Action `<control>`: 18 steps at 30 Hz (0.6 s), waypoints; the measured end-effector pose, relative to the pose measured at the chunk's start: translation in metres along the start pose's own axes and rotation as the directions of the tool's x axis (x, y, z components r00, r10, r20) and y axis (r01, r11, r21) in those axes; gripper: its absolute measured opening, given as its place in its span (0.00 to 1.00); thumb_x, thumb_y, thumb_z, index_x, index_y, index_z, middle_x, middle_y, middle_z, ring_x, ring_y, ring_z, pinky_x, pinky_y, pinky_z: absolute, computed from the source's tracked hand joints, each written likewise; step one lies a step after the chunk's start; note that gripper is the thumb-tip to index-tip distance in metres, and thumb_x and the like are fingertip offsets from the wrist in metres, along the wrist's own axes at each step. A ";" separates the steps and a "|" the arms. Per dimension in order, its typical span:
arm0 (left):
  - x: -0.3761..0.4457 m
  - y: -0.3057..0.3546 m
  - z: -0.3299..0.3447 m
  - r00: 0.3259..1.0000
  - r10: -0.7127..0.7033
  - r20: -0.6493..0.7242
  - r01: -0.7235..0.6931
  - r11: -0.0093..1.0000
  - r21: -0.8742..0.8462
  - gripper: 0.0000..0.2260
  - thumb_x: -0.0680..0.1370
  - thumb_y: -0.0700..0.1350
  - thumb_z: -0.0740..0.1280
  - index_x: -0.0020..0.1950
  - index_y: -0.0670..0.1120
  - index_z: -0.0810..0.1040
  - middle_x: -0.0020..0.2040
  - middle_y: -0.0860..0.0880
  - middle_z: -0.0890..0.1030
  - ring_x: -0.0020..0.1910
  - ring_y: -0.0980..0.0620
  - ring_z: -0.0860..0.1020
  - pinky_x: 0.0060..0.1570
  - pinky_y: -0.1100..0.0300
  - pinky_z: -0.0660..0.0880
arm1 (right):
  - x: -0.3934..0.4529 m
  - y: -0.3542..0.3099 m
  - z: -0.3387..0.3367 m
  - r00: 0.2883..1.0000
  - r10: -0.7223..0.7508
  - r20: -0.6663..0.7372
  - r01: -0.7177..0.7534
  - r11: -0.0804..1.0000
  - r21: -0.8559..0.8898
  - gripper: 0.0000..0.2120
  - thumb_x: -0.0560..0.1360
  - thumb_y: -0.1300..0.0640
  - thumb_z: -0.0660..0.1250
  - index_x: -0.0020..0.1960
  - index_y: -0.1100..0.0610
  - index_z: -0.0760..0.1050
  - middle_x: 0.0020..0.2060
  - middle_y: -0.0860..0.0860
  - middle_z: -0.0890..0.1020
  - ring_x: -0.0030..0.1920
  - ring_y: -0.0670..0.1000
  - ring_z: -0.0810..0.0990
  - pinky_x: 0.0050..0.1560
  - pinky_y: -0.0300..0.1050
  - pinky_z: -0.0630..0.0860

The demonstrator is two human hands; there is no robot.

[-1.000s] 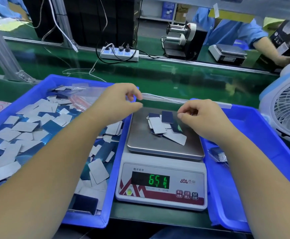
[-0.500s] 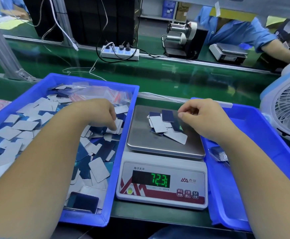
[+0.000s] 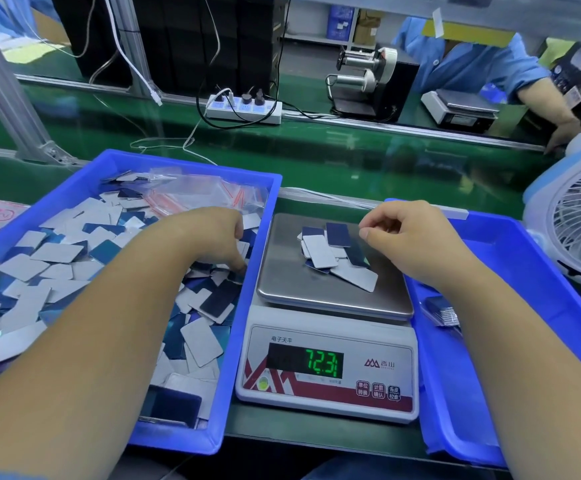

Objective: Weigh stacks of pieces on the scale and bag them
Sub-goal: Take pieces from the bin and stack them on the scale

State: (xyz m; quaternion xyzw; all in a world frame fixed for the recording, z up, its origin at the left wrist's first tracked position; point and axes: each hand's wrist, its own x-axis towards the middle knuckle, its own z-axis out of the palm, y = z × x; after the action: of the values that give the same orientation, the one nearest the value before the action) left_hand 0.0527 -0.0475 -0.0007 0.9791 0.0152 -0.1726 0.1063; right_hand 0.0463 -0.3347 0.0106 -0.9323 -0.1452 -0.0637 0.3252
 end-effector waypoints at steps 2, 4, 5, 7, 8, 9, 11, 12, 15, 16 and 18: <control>0.001 0.001 0.001 1.000 0.002 0.011 -0.002 1.000 0.013 0.22 0.68 0.54 0.78 0.56 0.52 0.73 0.44 0.56 0.73 0.40 0.55 0.72 0.37 0.58 0.68 | 0.000 0.000 0.000 1.000 -0.001 0.003 0.001 1.000 0.005 0.08 0.75 0.57 0.70 0.39 0.47 0.80 0.29 0.37 0.78 0.31 0.38 0.73 0.32 0.26 0.68; 0.003 0.003 0.003 1.000 -0.004 0.024 0.004 1.000 0.001 0.16 0.70 0.51 0.78 0.52 0.49 0.77 0.45 0.53 0.77 0.41 0.52 0.75 0.36 0.59 0.70 | 0.000 0.000 0.000 1.000 -0.003 0.005 0.003 1.000 0.003 0.08 0.75 0.57 0.70 0.39 0.47 0.80 0.29 0.37 0.78 0.31 0.39 0.73 0.32 0.27 0.68; 0.004 0.004 0.003 1.000 -0.005 0.020 0.005 1.000 -0.013 0.12 0.70 0.50 0.78 0.48 0.48 0.79 0.45 0.51 0.79 0.41 0.51 0.76 0.35 0.59 0.70 | 0.000 0.000 0.000 1.000 -0.005 0.006 0.005 1.000 0.002 0.08 0.75 0.57 0.70 0.39 0.47 0.80 0.29 0.37 0.78 0.31 0.39 0.73 0.32 0.27 0.68; 0.005 0.005 0.004 1.000 0.002 0.017 -0.001 0.999 -0.039 0.09 0.71 0.47 0.78 0.43 0.49 0.79 0.44 0.50 0.80 0.40 0.51 0.76 0.35 0.59 0.70 | 0.000 -0.001 0.000 1.000 -0.007 0.006 0.007 1.000 0.003 0.08 0.75 0.57 0.70 0.39 0.47 0.80 0.29 0.37 0.78 0.31 0.39 0.73 0.32 0.26 0.68; 0.005 0.005 0.003 1.000 0.003 0.020 -0.002 0.999 -0.051 0.09 0.71 0.47 0.78 0.42 0.49 0.79 0.44 0.50 0.80 0.40 0.51 0.76 0.34 0.59 0.70 | 0.000 -0.001 0.000 1.000 -0.008 0.006 0.008 1.000 0.002 0.08 0.75 0.57 0.70 0.39 0.47 0.80 0.29 0.37 0.78 0.31 0.39 0.73 0.32 0.26 0.68; 0.004 0.005 0.003 1.000 0.000 0.022 0.002 0.998 -0.061 0.09 0.71 0.47 0.78 0.43 0.49 0.78 0.44 0.50 0.80 0.40 0.51 0.76 0.35 0.59 0.70 | 0.000 0.000 -0.001 1.000 -0.009 0.005 0.009 1.000 0.001 0.08 0.75 0.57 0.70 0.39 0.47 0.80 0.29 0.37 0.78 0.31 0.39 0.73 0.32 0.26 0.68; 0.002 0.004 0.003 1.000 -0.016 0.026 0.017 0.998 -0.062 0.12 0.71 0.49 0.78 0.48 0.48 0.78 0.47 0.50 0.78 0.43 0.49 0.76 0.36 0.59 0.70 | -0.001 -0.001 0.000 1.000 -0.011 0.004 0.011 1.000 -0.001 0.08 0.75 0.57 0.70 0.39 0.46 0.80 0.29 0.37 0.78 0.31 0.38 0.73 0.32 0.26 0.68; 0.001 0.004 0.002 0.999 -0.024 0.027 0.025 0.998 -0.051 0.14 0.71 0.49 0.79 0.50 0.47 0.78 0.49 0.49 0.79 0.46 0.48 0.78 0.37 0.59 0.71 | -0.001 -0.001 0.000 1.000 -0.013 0.005 0.013 1.000 -0.003 0.08 0.75 0.57 0.70 0.39 0.46 0.80 0.29 0.36 0.78 0.31 0.38 0.73 0.32 0.26 0.68; 0.001 0.003 0.001 0.999 -0.035 0.032 0.035 0.999 -0.026 0.16 0.71 0.51 0.78 0.52 0.44 0.81 0.51 0.46 0.82 0.51 0.44 0.80 0.42 0.57 0.74 | -0.001 -0.001 -0.001 1.000 -0.020 0.007 0.020 1.000 -0.004 0.08 0.75 0.57 0.70 0.38 0.46 0.79 0.30 0.37 0.78 0.31 0.38 0.73 0.33 0.26 0.68; 0.000 0.003 0.001 0.999 -0.035 0.030 0.036 0.999 -0.022 0.16 0.70 0.51 0.79 0.51 0.44 0.81 0.50 0.46 0.82 0.49 0.45 0.80 0.41 0.57 0.74 | -0.001 -0.002 -0.001 1.000 -0.022 0.008 0.022 1.000 -0.003 0.08 0.75 0.57 0.70 0.38 0.46 0.79 0.30 0.37 0.78 0.31 0.38 0.73 0.33 0.26 0.68; 0.000 0.000 0.000 0.999 -0.035 0.014 0.036 0.998 -0.049 0.15 0.69 0.51 0.79 0.47 0.47 0.78 0.47 0.48 0.80 0.43 0.49 0.77 0.37 0.58 0.72 | -0.001 -0.002 -0.001 1.000 -0.026 0.009 0.026 1.000 -0.006 0.08 0.75 0.57 0.70 0.39 0.46 0.79 0.30 0.37 0.78 0.31 0.38 0.73 0.33 0.26 0.68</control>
State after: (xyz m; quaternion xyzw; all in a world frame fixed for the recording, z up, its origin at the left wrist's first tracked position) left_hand 0.0524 -0.0478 -0.0009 0.9747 0.0360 -0.1804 0.1272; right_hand 0.0446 -0.3343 0.0121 -0.9316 -0.1583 -0.0642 0.3208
